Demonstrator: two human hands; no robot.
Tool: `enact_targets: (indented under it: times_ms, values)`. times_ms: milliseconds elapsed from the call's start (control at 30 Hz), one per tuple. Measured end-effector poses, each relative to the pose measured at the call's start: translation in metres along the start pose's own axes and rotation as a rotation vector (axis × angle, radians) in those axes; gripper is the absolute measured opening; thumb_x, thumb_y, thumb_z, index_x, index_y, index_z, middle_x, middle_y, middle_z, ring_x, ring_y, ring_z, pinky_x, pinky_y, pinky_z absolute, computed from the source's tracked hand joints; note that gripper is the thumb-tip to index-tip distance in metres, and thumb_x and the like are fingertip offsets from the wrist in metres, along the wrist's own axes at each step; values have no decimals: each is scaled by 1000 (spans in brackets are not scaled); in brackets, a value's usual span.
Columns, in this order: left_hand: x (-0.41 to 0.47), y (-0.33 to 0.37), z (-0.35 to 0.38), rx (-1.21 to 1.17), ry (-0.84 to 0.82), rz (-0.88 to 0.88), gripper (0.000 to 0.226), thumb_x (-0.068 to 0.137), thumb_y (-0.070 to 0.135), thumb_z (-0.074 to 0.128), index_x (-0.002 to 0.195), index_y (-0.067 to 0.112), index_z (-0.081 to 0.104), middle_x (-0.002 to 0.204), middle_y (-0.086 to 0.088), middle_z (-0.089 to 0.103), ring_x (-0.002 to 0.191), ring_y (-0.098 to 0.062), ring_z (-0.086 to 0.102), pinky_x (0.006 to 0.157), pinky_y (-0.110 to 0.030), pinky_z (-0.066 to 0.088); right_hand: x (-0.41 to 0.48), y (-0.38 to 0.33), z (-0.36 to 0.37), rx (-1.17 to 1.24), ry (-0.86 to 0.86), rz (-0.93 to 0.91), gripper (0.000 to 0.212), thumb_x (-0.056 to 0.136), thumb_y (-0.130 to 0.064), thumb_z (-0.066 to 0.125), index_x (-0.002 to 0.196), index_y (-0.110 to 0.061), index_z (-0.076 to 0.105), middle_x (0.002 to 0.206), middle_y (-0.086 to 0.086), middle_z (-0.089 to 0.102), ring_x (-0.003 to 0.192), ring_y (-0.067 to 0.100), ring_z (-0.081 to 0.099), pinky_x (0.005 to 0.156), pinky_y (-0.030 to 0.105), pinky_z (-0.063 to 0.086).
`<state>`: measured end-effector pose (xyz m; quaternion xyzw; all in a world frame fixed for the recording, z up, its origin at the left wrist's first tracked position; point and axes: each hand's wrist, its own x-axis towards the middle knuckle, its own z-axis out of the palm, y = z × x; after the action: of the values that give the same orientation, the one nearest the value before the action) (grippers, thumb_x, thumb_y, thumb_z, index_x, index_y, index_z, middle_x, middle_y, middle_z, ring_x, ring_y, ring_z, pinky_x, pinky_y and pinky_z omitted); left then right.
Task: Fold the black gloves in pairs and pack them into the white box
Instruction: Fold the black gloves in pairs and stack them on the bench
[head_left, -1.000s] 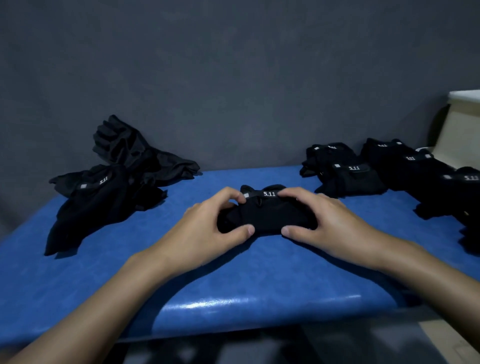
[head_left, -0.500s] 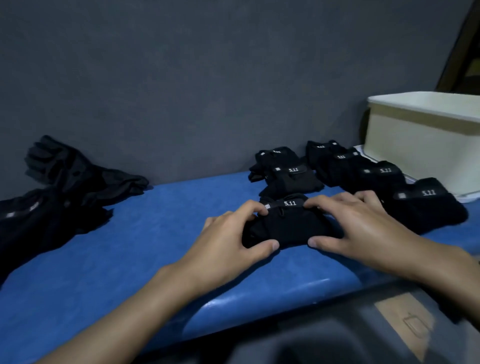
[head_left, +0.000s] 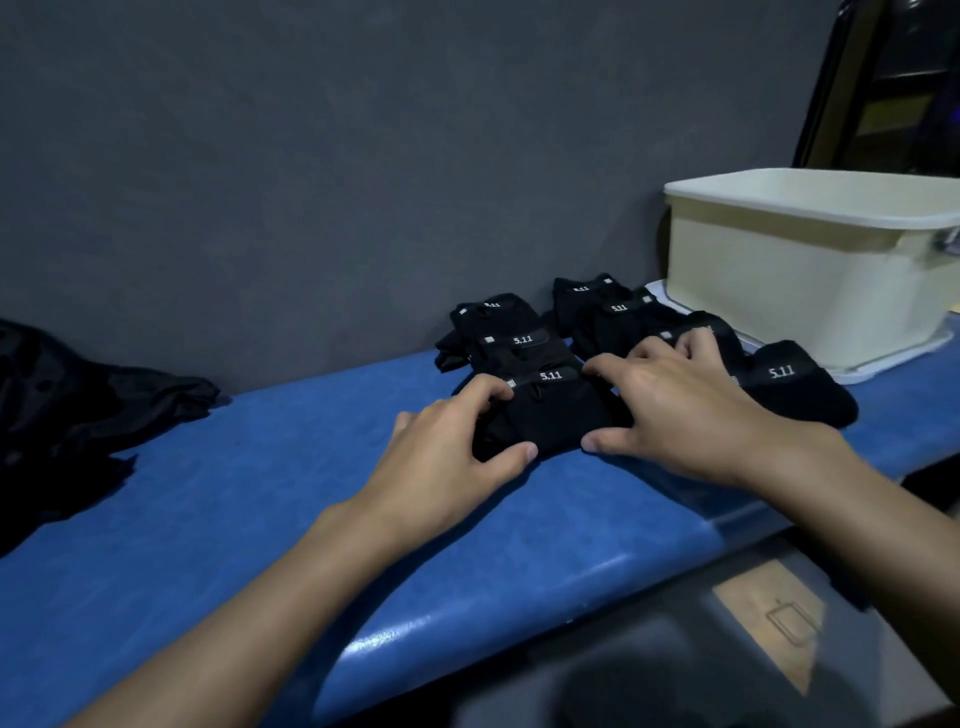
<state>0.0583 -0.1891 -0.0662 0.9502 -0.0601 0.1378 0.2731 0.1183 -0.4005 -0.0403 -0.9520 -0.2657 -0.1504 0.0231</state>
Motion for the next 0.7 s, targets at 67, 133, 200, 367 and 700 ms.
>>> enact_targets:
  times_ms: [67,133,200,367,700]
  values:
    - [3,0,0,8,-1,-2,48,86,49,69,128,35,50,101,24,48,112,-7,55,104,-42,39,3,3,2,9,-13,9,60,77,-69,58,124,-34,48,99,-5,53,95,10,31,93,37,22]
    - [6,-2,0,-5,-2,-8,49,86,49,69,129,36,50,102,23,49,114,-8,55,104,-43,40,5,4,2,9,-22,12,61,77,-70,58,126,-34,48,102,-3,54,95,10,29,94,37,22]
    - [7,-4,1,-24,1,-13,49,86,48,70,129,36,50,104,21,51,116,-8,55,105,-44,40,7,4,3,4,-20,10,62,78,-70,58,127,-34,48,102,-2,54,98,10,32,94,38,23]
    - [8,-3,2,-13,4,-8,46,87,48,68,128,36,50,94,29,45,107,-9,55,103,-43,40,10,6,5,6,-12,10,62,78,-69,58,129,-35,47,101,-4,55,103,11,36,95,38,23]
    - [8,-8,2,-73,5,20,43,86,48,70,123,39,48,94,40,43,115,-6,55,104,-46,41,7,10,2,20,27,13,65,75,-72,58,127,-35,46,114,-11,60,111,15,43,95,40,23]
